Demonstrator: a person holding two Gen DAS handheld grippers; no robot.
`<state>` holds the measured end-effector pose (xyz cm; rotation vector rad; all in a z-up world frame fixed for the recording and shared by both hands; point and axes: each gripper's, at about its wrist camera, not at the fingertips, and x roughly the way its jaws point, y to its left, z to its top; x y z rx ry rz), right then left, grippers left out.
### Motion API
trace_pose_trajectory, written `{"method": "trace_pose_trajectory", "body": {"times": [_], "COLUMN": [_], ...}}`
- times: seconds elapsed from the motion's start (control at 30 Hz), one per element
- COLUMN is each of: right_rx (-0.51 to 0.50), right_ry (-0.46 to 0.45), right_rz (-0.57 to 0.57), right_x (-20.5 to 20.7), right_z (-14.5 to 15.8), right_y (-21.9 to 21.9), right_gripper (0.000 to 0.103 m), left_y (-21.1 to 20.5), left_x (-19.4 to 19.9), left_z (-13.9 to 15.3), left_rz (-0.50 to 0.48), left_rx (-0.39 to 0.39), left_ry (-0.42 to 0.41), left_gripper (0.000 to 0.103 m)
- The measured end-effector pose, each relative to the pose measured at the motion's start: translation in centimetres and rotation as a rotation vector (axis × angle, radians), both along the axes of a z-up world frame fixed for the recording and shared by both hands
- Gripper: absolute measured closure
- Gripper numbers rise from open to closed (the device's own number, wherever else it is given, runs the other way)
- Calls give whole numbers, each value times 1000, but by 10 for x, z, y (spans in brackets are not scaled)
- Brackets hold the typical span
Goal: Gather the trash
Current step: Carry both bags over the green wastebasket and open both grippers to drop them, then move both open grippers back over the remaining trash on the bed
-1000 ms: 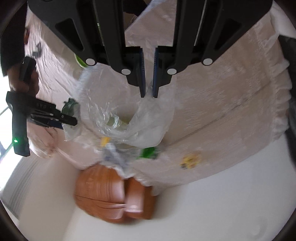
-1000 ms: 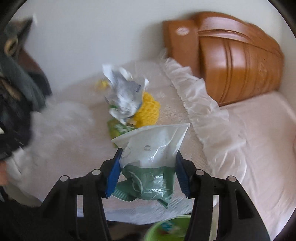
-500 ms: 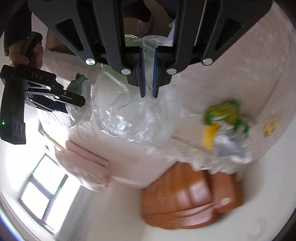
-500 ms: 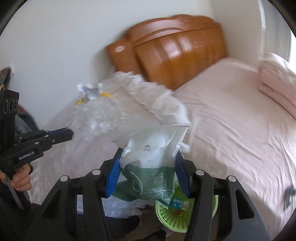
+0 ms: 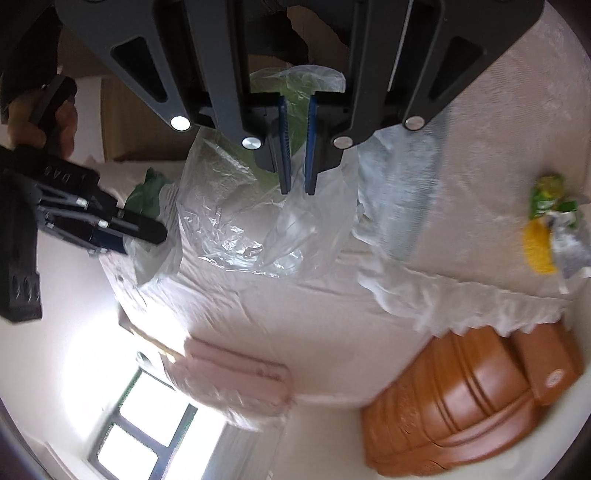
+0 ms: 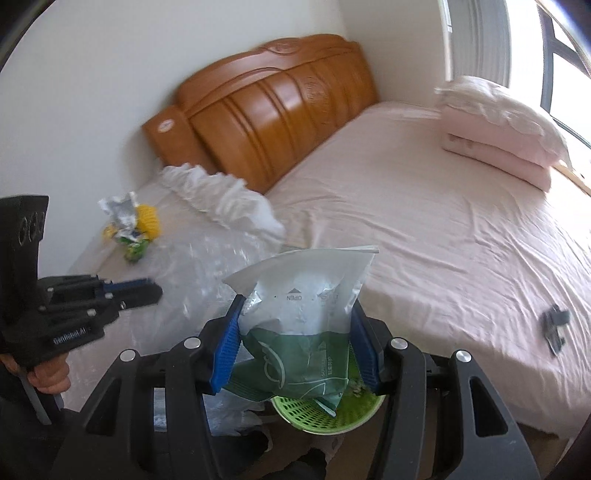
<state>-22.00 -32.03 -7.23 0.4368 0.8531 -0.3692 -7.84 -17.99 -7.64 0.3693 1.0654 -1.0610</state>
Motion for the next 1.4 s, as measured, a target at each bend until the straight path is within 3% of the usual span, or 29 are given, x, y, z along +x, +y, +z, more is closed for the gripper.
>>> {"method": "trace_pose_trajectory", "body": {"times": [0.27,0.33,0.37,0.4,0.6,0.77,0.87,1.03,1.2,1.23,1.3,1.33,1.4], "right_rx": [31,35,40,42,53,52,53,52,45,48,56,57,55], "right_ry": [55,64,66,67,69,66,66,83,138,154,190,216,242], "right_rz": [-79,-85,-86,-89,-95,-90,-87,-75,-46,-39,-35,-39,-40], "right_x": [-25,-28,-30,-31,-34,-32,-28,-16,6,11,20,26,32], "right_z": [-22,-26,-28,-30,-34,-35,-36,-42,-64,-70,-84,-91,-97], "right_y": [-19,-21,-23,-24,-27,-25,-20,-9,6,9,15,18,22], "right_gripper": [48,48,47,47,47,46,46,46,44,41,24,11,6], "left_y": [-46,-53,-54,-53,-44,-31,-11,26,57,62,74,79,90], "left_x": [-19,-17,-16,-17,-18,-10,1,27,50,54,60,63,68], "left_z": [-59,-74,-79,-81,-70,-45,-17,12,21,22,23,23,23], "left_rz": [-78,-66,-57,-38,-7,50,141,232,365,382,415,429,456], "left_rx": [134,180,195,196,157,124,59,-51,-76,-78,-81,-82,-73], "left_ry": [70,103,114,112,63,-4,-53,-27,-36,-37,-33,-32,-39], "left_gripper": [92,69,42,31,16,10,8,8,8,8,8,8,8]}}
